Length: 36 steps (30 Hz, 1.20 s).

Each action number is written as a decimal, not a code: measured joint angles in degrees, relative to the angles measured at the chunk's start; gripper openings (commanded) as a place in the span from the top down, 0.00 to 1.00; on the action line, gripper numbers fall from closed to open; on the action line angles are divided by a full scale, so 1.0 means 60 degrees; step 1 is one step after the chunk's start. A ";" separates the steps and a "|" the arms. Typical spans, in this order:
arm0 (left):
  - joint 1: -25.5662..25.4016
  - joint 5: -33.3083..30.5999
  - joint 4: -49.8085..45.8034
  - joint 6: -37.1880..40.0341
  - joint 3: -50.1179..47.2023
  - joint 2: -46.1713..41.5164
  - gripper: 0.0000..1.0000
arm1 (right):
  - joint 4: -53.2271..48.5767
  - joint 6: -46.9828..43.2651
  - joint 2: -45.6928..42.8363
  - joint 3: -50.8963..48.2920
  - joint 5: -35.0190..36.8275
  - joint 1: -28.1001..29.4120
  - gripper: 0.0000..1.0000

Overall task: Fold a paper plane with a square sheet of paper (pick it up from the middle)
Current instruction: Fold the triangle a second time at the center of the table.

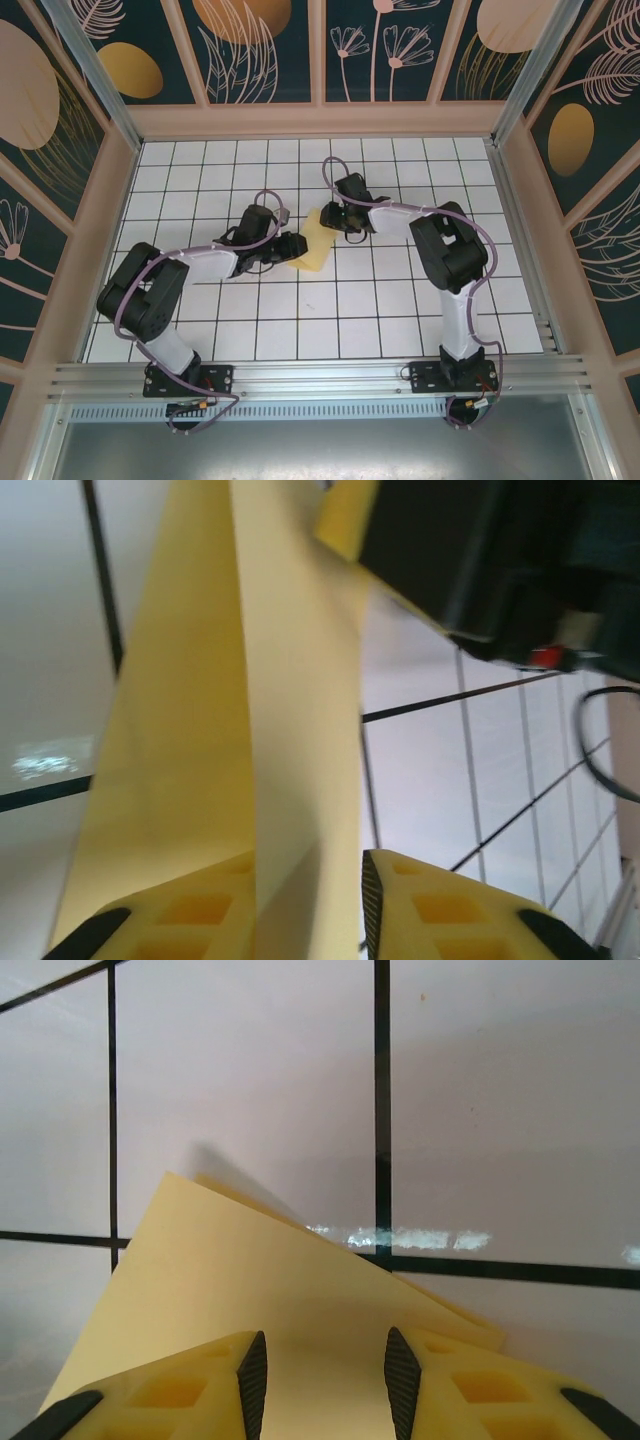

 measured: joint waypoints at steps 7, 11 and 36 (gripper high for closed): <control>0.0000 -0.0696 -0.0678 -0.0080 0.0069 0.0342 0.82 | -0.0382 0.0018 -0.0437 -0.0390 -0.0750 0.0007 0.64; 0.0000 -0.0933 -0.0801 -0.0080 0.0175 0.0572 0.85 | -0.0415 0.0055 -0.0954 -0.0933 -0.1166 0.0120 0.67; 0.0000 0.0193 -0.0732 -0.0448 0.0080 -0.1089 0.55 | -0.0342 0.0237 -0.0652 -0.1042 -0.1606 0.0408 0.74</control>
